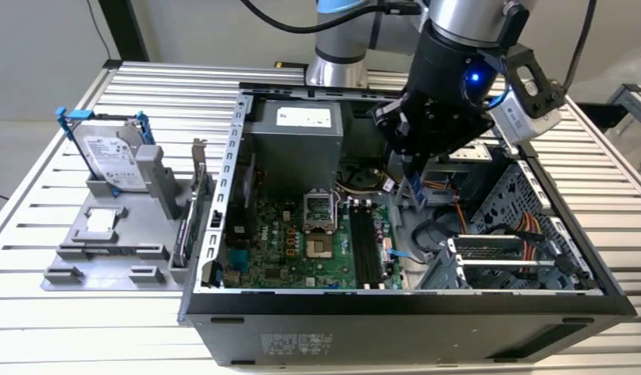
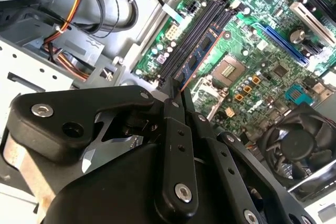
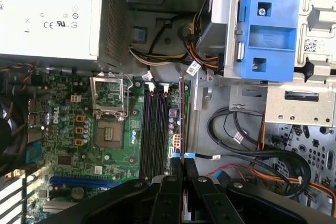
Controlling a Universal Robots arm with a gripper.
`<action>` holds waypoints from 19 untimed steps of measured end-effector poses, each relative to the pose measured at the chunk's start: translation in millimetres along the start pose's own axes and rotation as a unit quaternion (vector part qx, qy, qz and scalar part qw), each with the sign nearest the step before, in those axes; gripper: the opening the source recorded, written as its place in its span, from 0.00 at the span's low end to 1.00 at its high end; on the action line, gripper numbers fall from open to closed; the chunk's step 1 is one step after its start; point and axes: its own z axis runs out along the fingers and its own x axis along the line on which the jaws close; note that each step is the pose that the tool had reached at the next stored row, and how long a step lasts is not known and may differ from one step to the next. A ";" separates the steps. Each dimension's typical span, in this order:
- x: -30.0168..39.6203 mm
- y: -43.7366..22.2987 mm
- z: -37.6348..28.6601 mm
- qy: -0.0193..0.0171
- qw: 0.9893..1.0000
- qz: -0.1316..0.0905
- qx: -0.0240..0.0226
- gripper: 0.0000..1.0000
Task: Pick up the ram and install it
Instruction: 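Insert the ram into the slot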
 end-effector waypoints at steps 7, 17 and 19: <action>0.0 -0.1 4.7 0.000 1.000 0.000 0.000 0.00; 0.1 -0.2 11.2 0.000 1.000 0.000 0.000 0.00; 0.1 -0.2 12.5 0.000 1.000 0.000 0.000 0.00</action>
